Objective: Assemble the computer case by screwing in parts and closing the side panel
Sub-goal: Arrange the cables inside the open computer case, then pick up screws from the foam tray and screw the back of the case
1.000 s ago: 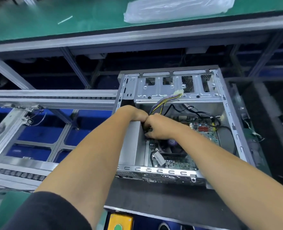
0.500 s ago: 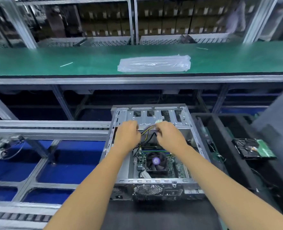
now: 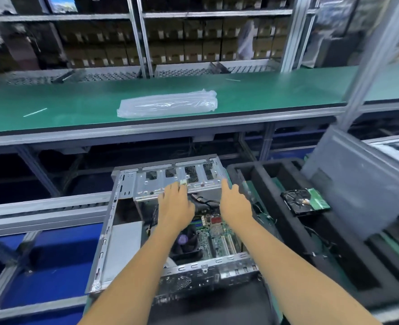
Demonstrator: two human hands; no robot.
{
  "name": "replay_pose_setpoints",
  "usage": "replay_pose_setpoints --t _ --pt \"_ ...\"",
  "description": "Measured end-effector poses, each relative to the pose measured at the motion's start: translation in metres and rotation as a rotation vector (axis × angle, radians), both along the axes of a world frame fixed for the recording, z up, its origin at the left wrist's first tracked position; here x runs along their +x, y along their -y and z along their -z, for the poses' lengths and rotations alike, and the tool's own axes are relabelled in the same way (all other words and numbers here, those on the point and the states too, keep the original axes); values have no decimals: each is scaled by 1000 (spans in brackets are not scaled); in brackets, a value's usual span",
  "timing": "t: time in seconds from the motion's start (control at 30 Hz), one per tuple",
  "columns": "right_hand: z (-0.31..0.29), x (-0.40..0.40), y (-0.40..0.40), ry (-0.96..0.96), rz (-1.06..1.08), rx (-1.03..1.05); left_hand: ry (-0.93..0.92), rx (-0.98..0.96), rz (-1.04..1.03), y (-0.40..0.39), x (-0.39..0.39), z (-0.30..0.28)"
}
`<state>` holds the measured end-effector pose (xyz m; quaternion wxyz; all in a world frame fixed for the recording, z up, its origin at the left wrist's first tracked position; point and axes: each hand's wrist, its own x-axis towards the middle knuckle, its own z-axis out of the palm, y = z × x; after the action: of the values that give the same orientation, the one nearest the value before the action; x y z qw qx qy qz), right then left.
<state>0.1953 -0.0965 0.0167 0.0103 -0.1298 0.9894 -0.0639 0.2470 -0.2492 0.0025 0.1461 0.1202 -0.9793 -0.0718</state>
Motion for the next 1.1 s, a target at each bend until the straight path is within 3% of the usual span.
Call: replay_pose_setpoints --t 0.23,0.53,0.67,0.83,0.97,1.1 --pt "6 -5 0 26 32 -105 37 17 -38 -27 -22 5" --pt "12 -14 -10 55 23 -96 -9 60 -39 -43 -29 8" --pt "-1 -20 -36 34 -51 -208 -54 91 -99 -58 -37 -1" --pt "-23 -48 -121 -17 6 -358 -126 137 140 -115 -74 -28" --pt "-20 -75 -176 48 98 -388 -15 175 331 -176 -110 -34" --pt "9 -96 -218 165 59 -377 282 193 380 -227 -143 -8"
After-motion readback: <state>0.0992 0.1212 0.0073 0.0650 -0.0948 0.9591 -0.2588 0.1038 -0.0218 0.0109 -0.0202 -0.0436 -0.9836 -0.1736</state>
